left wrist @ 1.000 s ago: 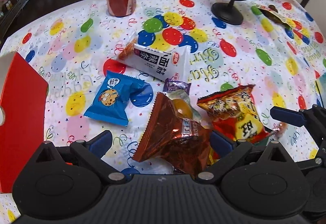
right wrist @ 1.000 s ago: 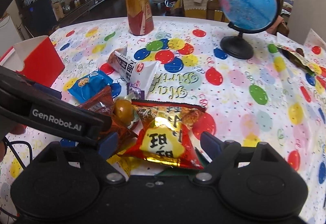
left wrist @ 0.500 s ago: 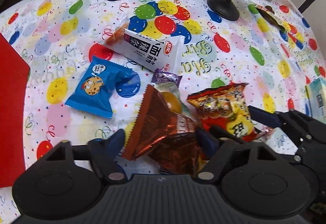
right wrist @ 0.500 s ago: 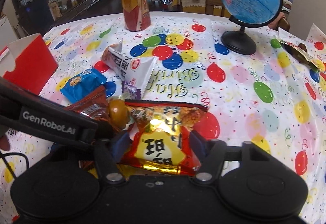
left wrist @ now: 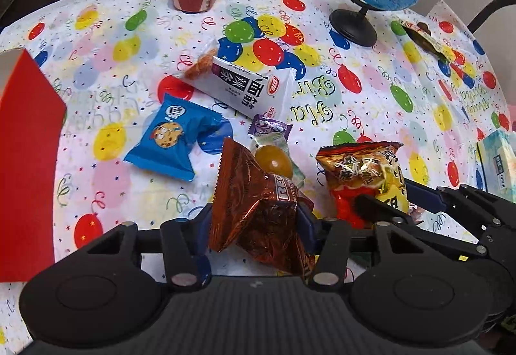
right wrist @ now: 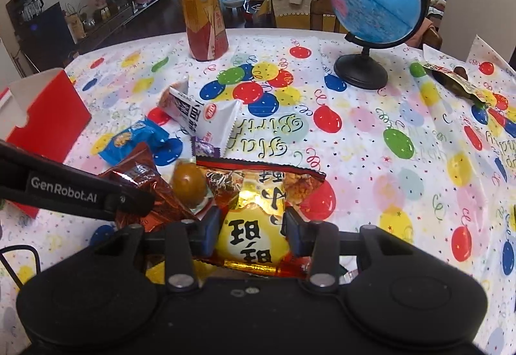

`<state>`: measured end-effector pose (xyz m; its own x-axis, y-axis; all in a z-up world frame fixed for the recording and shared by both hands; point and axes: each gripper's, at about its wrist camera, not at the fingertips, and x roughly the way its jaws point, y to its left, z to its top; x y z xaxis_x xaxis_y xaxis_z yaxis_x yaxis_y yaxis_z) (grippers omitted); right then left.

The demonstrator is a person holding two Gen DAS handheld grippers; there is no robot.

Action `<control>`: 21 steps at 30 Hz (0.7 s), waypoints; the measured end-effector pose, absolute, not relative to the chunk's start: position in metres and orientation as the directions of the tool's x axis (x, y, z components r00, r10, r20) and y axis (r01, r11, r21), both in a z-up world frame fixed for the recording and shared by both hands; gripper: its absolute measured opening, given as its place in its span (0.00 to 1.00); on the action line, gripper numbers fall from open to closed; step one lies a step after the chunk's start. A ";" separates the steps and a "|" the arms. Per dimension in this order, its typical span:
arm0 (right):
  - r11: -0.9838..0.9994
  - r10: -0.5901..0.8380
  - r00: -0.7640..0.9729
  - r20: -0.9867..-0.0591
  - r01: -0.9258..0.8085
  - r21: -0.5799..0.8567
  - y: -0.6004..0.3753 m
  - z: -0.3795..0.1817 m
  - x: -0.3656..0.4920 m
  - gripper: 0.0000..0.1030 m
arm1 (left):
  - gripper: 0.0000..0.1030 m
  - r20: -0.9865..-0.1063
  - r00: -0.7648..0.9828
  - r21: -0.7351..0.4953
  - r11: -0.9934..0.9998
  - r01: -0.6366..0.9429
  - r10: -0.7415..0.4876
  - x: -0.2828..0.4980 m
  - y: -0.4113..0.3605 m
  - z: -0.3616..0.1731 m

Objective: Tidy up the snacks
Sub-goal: 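Grasp the orange-brown bag with the left tool while the right tool grasps the yellow-red chip bag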

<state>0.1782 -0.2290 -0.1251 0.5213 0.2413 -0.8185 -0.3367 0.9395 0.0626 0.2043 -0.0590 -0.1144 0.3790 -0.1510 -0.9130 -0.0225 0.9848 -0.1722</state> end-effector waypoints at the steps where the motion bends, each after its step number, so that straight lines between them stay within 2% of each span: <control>1: 0.939 0.240 0.522 -0.819 -0.338 0.060 -0.228 -0.122 0.176 0.39 | 0.50 -0.911 0.384 -0.176 0.984 -0.024 -0.154 0.201 -0.057 -0.112; 21: 0.911 0.330 0.533 -0.779 -0.397 0.114 -0.184 -0.048 0.121 0.39 | 0.50 -0.873 0.461 -0.206 0.977 -0.048 -0.162 0.132 0.003 -0.041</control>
